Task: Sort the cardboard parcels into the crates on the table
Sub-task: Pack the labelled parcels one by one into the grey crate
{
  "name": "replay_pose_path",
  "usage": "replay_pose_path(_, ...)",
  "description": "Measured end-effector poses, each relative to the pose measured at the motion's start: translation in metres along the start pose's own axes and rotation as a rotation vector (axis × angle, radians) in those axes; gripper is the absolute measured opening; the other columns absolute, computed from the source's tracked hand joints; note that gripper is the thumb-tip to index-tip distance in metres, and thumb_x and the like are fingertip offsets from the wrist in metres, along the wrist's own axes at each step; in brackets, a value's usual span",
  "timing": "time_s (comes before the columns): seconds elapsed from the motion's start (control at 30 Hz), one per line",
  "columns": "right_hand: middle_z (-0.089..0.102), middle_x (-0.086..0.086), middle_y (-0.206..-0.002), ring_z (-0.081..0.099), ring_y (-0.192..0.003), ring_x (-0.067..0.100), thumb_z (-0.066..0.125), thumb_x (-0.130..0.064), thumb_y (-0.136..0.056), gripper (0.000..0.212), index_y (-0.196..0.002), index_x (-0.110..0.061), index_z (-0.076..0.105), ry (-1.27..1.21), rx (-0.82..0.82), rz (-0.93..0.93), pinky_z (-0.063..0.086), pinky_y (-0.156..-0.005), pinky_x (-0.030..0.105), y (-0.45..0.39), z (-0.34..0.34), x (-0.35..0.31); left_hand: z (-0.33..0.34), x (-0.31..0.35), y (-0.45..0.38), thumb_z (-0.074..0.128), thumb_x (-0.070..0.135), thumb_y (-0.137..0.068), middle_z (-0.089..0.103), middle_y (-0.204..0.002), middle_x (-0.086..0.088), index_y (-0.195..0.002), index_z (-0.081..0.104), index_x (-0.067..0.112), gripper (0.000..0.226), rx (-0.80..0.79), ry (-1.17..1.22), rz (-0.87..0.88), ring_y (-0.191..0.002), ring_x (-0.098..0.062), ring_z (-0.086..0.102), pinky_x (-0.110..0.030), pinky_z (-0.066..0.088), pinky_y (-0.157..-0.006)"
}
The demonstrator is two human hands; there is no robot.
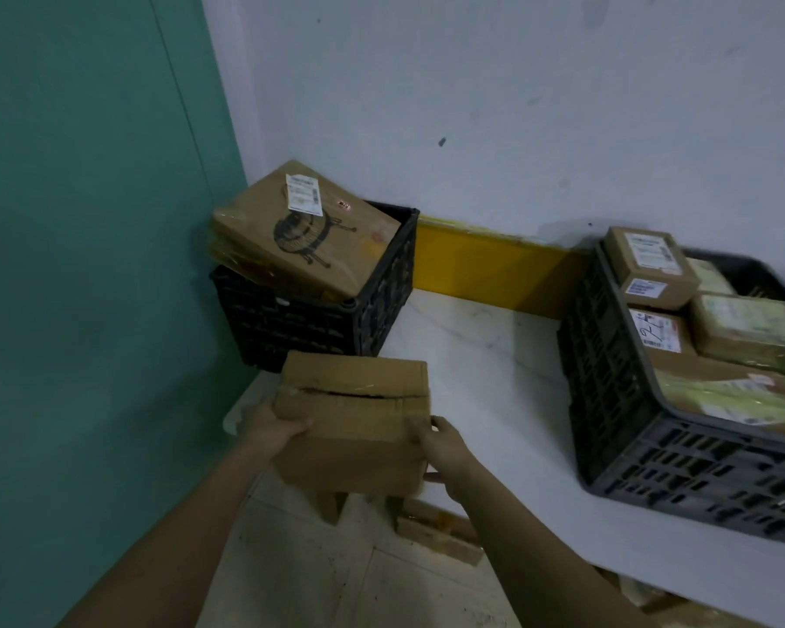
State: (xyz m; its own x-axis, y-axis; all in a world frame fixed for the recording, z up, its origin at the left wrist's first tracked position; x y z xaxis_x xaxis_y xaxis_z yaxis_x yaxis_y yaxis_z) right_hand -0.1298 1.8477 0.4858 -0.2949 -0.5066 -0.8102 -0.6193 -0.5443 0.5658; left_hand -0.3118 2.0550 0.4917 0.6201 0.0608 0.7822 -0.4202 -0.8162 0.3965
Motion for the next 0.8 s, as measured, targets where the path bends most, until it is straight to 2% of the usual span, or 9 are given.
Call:
replay_pose_path(0.13, 0.058, 0.012, -0.122, 0.057, -0.103, 0.029, 0.045, -0.033, -0.102, 0.03, -0.125, -0.013, 0.045, 0.086, 0.271, -0.077, 0.053, -0.092, 0.049, 0.0, -0.041, -0.008, 0.032, 0.025, 0.016, 0.089, 0.027, -0.072, 0.056, -0.137, -0.013, -0.145, 0.044, 0.011, 0.088, -0.093, 0.115, 0.002, -0.118, -0.028, 0.057, -0.043, 0.049, -0.102)
replay_pose_path(0.3, 0.06, 0.009, -0.104, 0.06, -0.091, 0.026, 0.053, -0.027, -0.099, 0.021, -0.113, -0.013, 0.048, 0.084, 0.389, -0.242, 0.055, -0.084, 0.049, 0.011, -0.106, -0.036, 0.071, 0.09, 0.029, 0.086, 0.014, -0.075, 0.05, -0.125, -0.007, -0.136, 0.036, 0.012, 0.079, -0.098, 0.252, 0.078, -0.093, -0.014, 0.053, -0.027, 0.047, -0.07)
replay_pose_path(0.4, 0.06, 0.008, -0.116, 0.058, -0.094, 0.02, 0.055, -0.02, -0.1, 0.016, -0.114, -0.015, 0.05, 0.026, 0.394, -0.363, 0.053, -0.081, 0.04, 0.018, -0.147, -0.054, 0.076, 0.128, 0.034, 0.082, 0.035, -0.08, 0.047, -0.123, 0.001, -0.146, 0.036, 0.018, 0.082, -0.062, 0.29, 0.171, -0.096, -0.013, 0.05, -0.025, 0.043, -0.069)
replay_pose_path(0.47, 0.056, 0.002, -0.123, 0.056, -0.102, 0.017, 0.056, -0.013, -0.099, 0.036, -0.133, -0.019, 0.046, 0.019, 0.374, -0.463, 0.052, -0.084, 0.033, 0.024, -0.17, -0.063, 0.078, 0.154, 0.039, 0.069, 0.055, -0.084, 0.051, -0.126, 0.004, -0.144, 0.042, 0.026, 0.072, -0.086, 0.382, 0.186, -0.1, -0.014, 0.051, -0.031, 0.044, -0.075)
replay_pose_path(0.53, 0.052, -0.006, -0.125, 0.052, -0.111, 0.014, 0.058, -0.004, -0.097, 0.058, -0.146, -0.027, 0.038, 0.091, 0.367, -0.589, 0.049, -0.088, 0.027, 0.031, -0.19, -0.07, 0.078, 0.181, 0.049, 0.056, 0.068, -0.085, 0.061, -0.119, 0.003, -0.126, 0.056, 0.03, 0.056, -0.12, 0.5, 0.171, -0.095, -0.014, 0.057, -0.035, 0.046, -0.075)
replay_pose_path(0.6, 0.05, -0.009, -0.132, 0.049, -0.119, 0.013, 0.059, 0.002, -0.093, 0.066, -0.145, -0.032, 0.035, 0.149, 0.378, -0.715, 0.047, -0.095, 0.031, 0.037, -0.207, -0.073, 0.079, 0.205, 0.057, 0.044, 0.083, -0.079, 0.062, -0.114, 0.0, -0.123, 0.056, 0.031, 0.069, -0.18, 0.517, 0.158, -0.098, -0.018, 0.061, -0.041, 0.049, -0.082)
replay_pose_path(0.67, 0.051, -0.004, -0.135, 0.052, -0.121, 0.017, 0.062, 0.002, -0.09, 0.065, -0.14, -0.031, 0.037, 0.144, 0.395, -0.797, 0.052, -0.097, 0.041, 0.041, -0.222, -0.075, 0.081, 0.222, 0.063, 0.037, 0.095, -0.064, 0.058, -0.122, -0.004, -0.139, 0.049, 0.031, 0.099, -0.291, 0.518, 0.131, -0.112, -0.031, 0.059, -0.054, 0.047, -0.093)
replay_pose_path(0.7, 0.052, -0.002, -0.133, 0.054, -0.12, 0.018, 0.064, 0.001, -0.09, 0.062, -0.139, -0.028, 0.038, 0.136, 0.397, -0.822, 0.054, -0.094, 0.045, 0.043, -0.228, -0.075, 0.081, 0.229, 0.066, 0.037, 0.096, -0.059, 0.057, -0.123, -0.004, -0.144, 0.043, 0.03, 0.108, -0.343, 0.538, 0.117, -0.115, -0.035, 0.057, -0.057, 0.047, -0.09)
replay_pose_path(0.8, 0.055, -0.001, -0.126, 0.057, -0.114, 0.016, 0.068, -0.007, -0.09, 0.055, -0.135, -0.021, 0.04, 0.161, 0.405, -0.886, 0.057, -0.088, 0.047, 0.047, -0.238, -0.079, 0.087, 0.242, 0.074, 0.053, 0.088, -0.066, 0.055, -0.134, -0.005, -0.149, 0.033, 0.03, 0.103, -0.393, 0.502, 0.123, -0.11, -0.035, 0.058, -0.056, 0.052, -0.083)
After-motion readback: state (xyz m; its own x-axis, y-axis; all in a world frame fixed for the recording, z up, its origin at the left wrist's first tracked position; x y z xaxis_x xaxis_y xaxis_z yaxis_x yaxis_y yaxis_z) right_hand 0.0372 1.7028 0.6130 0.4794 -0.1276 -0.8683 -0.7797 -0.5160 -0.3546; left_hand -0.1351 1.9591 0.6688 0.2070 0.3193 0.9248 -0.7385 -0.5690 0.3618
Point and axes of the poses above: each hand's wrist, its own y-axis away from the middle knuckle, its own z-axis out of the palm, x = y × z, the point moved 4 cm from there along -y, towards the middle knuckle
